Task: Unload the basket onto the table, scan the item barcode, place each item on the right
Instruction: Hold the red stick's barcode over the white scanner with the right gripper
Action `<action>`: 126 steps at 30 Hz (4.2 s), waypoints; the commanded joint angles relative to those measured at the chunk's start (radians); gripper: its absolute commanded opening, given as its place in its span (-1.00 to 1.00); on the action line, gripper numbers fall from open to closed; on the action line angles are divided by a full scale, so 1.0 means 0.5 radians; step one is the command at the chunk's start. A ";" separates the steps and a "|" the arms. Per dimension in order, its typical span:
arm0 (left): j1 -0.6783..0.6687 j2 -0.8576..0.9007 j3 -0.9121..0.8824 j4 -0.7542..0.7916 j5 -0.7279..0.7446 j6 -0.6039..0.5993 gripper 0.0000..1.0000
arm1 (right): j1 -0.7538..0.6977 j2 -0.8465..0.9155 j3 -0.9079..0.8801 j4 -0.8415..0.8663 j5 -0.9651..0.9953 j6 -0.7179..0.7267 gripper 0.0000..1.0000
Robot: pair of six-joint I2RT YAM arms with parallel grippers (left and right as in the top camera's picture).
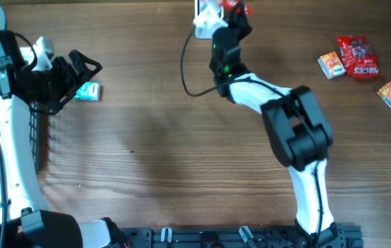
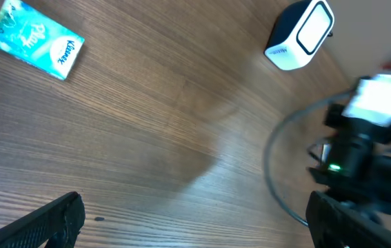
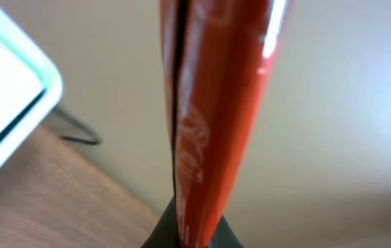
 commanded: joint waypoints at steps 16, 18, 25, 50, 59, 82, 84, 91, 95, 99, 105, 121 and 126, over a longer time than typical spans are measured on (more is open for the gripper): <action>0.013 -0.014 0.029 -0.001 -0.011 -0.003 1.00 | -0.183 0.253 0.010 0.196 -0.641 -0.482 -0.91; 0.013 -0.014 0.029 0.000 -0.011 -0.003 1.00 | -0.207 0.253 0.010 0.195 -0.635 -0.452 -0.91; 0.013 -0.014 0.029 -0.001 -0.011 -0.003 1.00 | -0.257 0.253 0.010 -0.015 -0.567 -0.153 -0.91; 0.013 -0.014 0.029 0.000 -0.011 -0.002 1.00 | -0.175 0.253 0.010 -0.094 0.315 -0.664 -0.91; 0.013 -0.014 0.029 0.000 -0.011 -0.003 1.00 | -0.039 0.253 0.010 0.166 0.426 -0.371 -0.91; 0.013 -0.014 0.029 0.000 -0.011 -0.003 1.00 | -0.014 0.253 0.008 0.365 0.204 -0.550 -0.91; 0.013 -0.014 0.029 0.000 -0.011 -0.002 1.00 | -0.014 0.253 0.008 0.300 0.081 -0.548 -0.91; 0.013 -0.014 0.029 -0.001 -0.011 -0.002 1.00 | -0.018 0.253 0.008 0.108 -0.405 -0.375 -0.91; 0.013 -0.014 0.029 0.000 -0.011 -0.002 1.00 | -0.051 0.253 0.011 0.163 -0.541 -0.211 -0.91; 0.013 -0.014 0.029 0.000 -0.011 -0.002 1.00 | -0.126 0.253 0.034 0.185 -0.611 -0.122 -0.92; 0.013 -0.014 0.029 -0.001 -0.011 -0.002 1.00 | -0.255 0.253 0.110 0.182 -0.768 -0.130 -0.91; -0.001 -0.014 0.029 0.000 -0.011 -0.003 1.00 | -0.280 0.253 0.388 -0.435 -0.422 0.710 -0.91; 0.009 -0.014 0.029 0.000 -0.011 -0.003 1.00 | -0.252 0.253 0.517 -0.621 -0.558 0.400 -0.91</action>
